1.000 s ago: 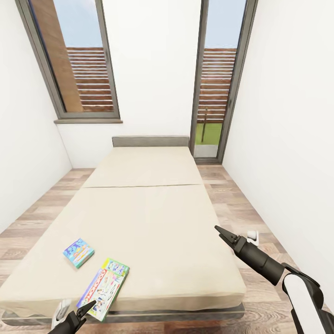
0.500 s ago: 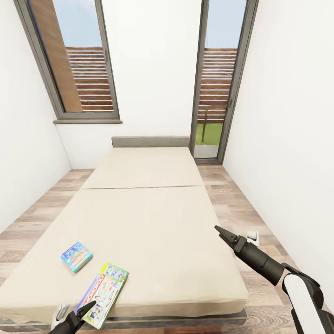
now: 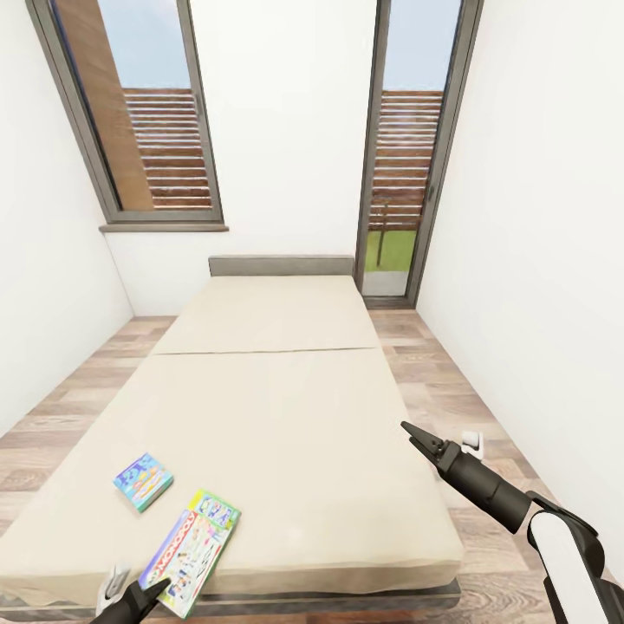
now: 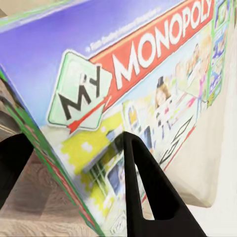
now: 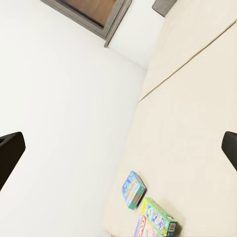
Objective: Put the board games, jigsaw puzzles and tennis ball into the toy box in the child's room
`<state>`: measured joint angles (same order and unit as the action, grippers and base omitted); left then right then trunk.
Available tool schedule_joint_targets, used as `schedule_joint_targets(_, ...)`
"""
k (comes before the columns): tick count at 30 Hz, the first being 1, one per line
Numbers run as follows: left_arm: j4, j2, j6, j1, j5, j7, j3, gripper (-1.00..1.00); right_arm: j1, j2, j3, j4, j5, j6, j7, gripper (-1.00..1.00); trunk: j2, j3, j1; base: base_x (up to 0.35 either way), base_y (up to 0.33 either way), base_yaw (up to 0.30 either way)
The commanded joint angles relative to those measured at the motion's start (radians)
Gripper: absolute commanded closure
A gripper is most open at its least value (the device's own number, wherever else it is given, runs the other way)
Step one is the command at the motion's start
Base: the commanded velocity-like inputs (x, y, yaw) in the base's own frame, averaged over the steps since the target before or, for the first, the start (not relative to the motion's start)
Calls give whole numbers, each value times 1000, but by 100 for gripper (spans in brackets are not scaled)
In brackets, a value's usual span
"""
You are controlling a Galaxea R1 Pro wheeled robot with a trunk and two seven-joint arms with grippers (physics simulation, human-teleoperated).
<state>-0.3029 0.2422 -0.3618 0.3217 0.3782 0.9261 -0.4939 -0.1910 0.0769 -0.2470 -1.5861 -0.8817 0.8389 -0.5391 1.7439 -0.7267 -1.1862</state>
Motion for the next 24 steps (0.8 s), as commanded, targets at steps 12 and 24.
schedule_joint_targets(12,1,0,-8,0,5,2,0,100,-1,0,-1,0,0,6,-2,-100,-84,37,46,0,0,0)
schedule_joint_targets(24,-6,12,-33,0,4,183,27,100,-1,0,1,0,0,6,-2,-100,-168,74,92,0,0,0)
